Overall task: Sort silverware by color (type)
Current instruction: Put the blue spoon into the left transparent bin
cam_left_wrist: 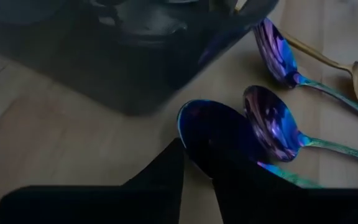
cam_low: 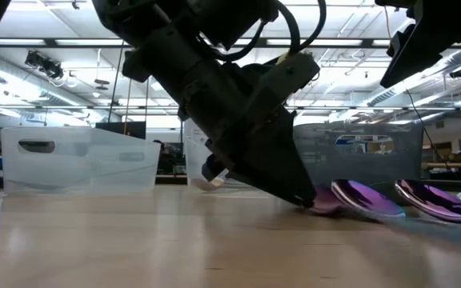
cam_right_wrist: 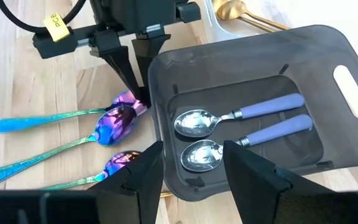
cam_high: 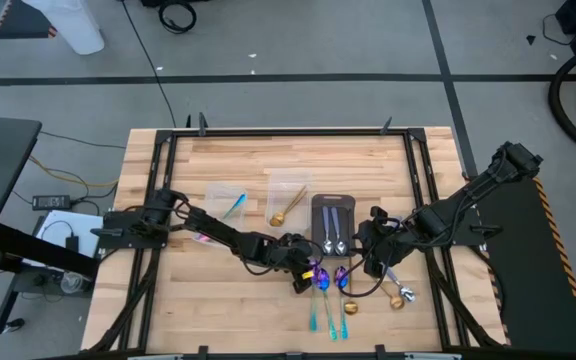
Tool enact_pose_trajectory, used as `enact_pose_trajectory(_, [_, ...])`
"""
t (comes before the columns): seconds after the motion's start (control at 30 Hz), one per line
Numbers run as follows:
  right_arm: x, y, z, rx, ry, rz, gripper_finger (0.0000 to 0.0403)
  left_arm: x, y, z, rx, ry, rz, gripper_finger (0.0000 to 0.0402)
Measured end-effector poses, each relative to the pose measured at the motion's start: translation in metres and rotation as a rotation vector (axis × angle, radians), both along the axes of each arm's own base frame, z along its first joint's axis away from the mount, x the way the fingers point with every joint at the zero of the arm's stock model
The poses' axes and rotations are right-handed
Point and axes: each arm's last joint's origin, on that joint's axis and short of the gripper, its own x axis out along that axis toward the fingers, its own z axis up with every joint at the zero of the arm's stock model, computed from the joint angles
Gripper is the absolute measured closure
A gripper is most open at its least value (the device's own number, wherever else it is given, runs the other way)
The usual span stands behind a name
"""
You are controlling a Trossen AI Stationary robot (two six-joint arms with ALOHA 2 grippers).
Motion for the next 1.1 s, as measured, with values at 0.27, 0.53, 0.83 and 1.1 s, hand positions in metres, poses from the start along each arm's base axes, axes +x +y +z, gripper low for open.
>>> enact_pose_trajectory(0.27, [0.000, 0.000, 0.000, 0.000, -0.001, 0.000, 0.0227, 0.001, 0.000, 0.003, 0.002, -0.011, -0.011, 0.0382])
enact_pose_trajectory(0.53, [0.000, 0.000, 0.000, 0.001, -0.001, 0.000, 0.0227, -0.007, 0.002, 0.017, 0.044, 0.035, -0.041, 0.0389])
enact_pose_trajectory(0.83, [0.000, 0.000, 0.000, 0.003, -0.006, 0.000, 0.0227, -0.020, 0.006, 0.043, 0.099, 0.086, -0.082, 0.0391])
enact_pose_trajectory(1.1, [0.001, 0.001, 0.001, -0.001, -0.011, 0.008, 0.0227, -0.024, 0.007, 0.048, 0.113, 0.102, -0.097, 0.0391])
